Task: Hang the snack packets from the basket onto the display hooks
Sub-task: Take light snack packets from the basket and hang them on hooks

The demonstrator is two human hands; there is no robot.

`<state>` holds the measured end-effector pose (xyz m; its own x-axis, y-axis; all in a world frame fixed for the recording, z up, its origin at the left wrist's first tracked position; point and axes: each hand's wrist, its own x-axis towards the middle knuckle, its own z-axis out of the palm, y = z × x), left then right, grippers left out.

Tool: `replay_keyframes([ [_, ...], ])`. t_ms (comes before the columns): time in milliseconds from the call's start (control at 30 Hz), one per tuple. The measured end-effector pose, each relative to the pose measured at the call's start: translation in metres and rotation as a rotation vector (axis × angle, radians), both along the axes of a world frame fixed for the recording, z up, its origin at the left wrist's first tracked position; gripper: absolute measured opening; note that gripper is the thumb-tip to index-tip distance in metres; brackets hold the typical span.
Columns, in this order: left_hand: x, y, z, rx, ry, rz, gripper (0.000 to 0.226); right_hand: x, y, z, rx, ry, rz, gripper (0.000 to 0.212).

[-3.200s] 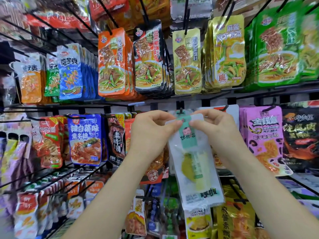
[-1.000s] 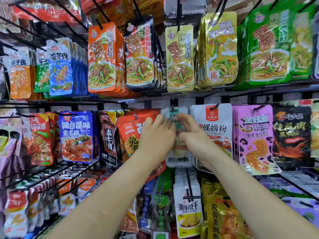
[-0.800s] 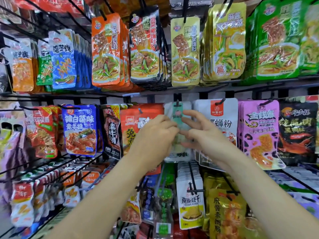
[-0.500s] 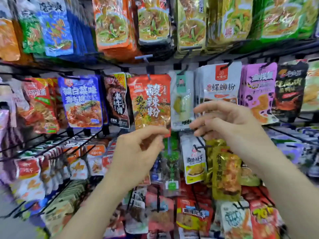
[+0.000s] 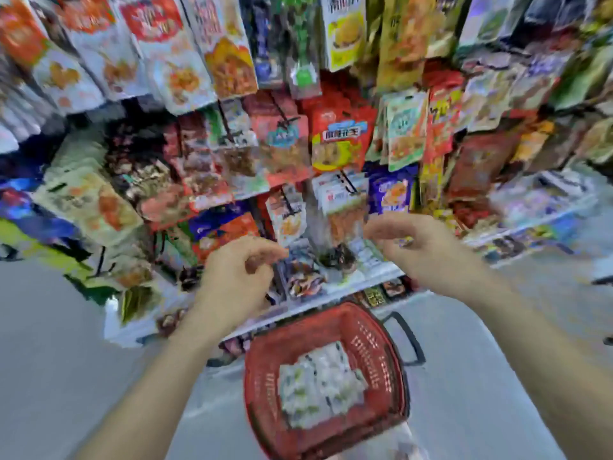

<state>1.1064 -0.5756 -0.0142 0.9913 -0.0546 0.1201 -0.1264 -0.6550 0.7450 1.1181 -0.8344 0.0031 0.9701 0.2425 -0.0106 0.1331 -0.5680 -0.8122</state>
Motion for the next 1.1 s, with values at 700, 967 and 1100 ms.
replay_keyframes([
  [700, -0.086, 0.053, -0.399, 0.184, 0.590, -0.267, 0.034, -0.171, 0.091, -0.401, -0.028, 0.520, -0.457, 0.067],
  [967, -0.012, 0.047, -0.607, 0.138, 0.697, -0.438, 0.054, -0.088, 0.136, -0.605, 0.787, 0.795, -0.997, 0.025],
  [1100, 0.013, 0.005, -0.705, 0.230, 0.711, -0.598, 0.063, -0.047, 0.115, -0.701, 0.692, 0.787, -0.994, 0.028],
])
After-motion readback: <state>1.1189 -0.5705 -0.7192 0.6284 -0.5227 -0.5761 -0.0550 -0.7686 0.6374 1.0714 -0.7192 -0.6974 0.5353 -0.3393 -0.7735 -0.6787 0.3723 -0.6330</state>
